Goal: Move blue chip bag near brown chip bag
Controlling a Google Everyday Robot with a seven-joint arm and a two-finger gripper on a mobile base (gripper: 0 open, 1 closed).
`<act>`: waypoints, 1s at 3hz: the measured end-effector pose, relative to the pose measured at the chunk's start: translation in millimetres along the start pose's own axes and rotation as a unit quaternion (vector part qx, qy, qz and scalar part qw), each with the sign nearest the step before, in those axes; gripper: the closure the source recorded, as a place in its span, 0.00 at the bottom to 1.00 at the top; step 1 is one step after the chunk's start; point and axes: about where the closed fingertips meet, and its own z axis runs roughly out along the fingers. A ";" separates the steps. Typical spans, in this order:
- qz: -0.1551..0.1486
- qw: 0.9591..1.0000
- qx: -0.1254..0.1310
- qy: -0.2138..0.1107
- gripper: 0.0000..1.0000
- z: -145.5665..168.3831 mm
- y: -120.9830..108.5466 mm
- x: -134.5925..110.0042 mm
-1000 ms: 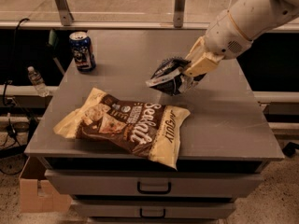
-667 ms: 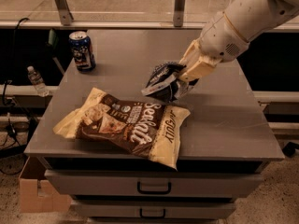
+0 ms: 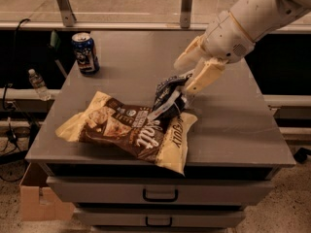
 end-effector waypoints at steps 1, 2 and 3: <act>-0.007 1.000 0.002 -0.018 0.00 -5.7 -7.9 3.9; 0.028 0.997 0.066 -0.039 0.00 -65.5 -36.2 43.0; 0.053 0.988 0.134 -0.051 0.00 -126.4 -52.1 61.8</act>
Offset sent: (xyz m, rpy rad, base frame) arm 0.0746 -0.1302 0.0722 0.1691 -0.1345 -0.2058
